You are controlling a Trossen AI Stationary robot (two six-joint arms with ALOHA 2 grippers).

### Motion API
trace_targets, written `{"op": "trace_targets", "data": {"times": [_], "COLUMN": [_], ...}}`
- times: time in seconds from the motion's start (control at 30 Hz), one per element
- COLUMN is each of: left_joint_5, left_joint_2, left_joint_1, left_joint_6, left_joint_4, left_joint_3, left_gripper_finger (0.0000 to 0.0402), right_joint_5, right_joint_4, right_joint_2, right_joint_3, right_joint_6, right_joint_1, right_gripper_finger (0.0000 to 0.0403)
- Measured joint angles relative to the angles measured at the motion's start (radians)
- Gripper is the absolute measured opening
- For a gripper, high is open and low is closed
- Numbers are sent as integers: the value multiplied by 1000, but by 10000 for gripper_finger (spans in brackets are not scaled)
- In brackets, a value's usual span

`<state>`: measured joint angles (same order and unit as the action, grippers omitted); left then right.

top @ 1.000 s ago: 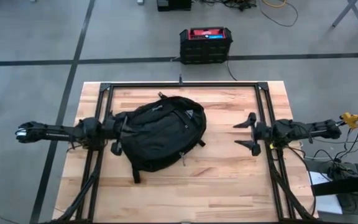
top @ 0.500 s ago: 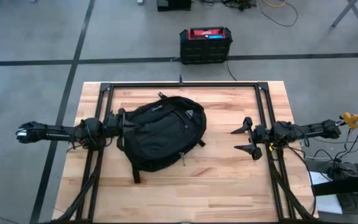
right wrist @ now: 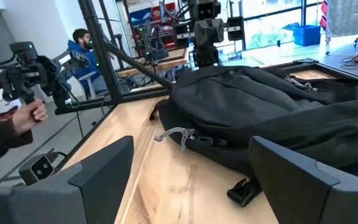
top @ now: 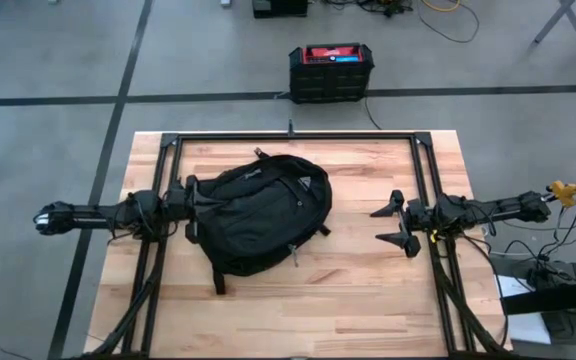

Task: Unpack backpack
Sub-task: Return to Home Position

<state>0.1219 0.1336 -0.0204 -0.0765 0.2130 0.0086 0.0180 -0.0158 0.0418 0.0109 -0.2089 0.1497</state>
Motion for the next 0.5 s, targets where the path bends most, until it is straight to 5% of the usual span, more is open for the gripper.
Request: {"op": "trace_targets", "data": {"times": [0.5], "left_joint_5": [0], "left_joint_2": [87], "left_joint_1": [0], "left_joint_6": [-14], "left_joint_4": [-54], "left_joint_3": [0], "left_gripper_finger": [0], "right_joint_5": [0], "right_joint_4": [2], "right_joint_2": [0], "right_joint_3": [0], "right_joint_6": [0], "right_joint_1": [0], "right_gripper_finger": [308]}}
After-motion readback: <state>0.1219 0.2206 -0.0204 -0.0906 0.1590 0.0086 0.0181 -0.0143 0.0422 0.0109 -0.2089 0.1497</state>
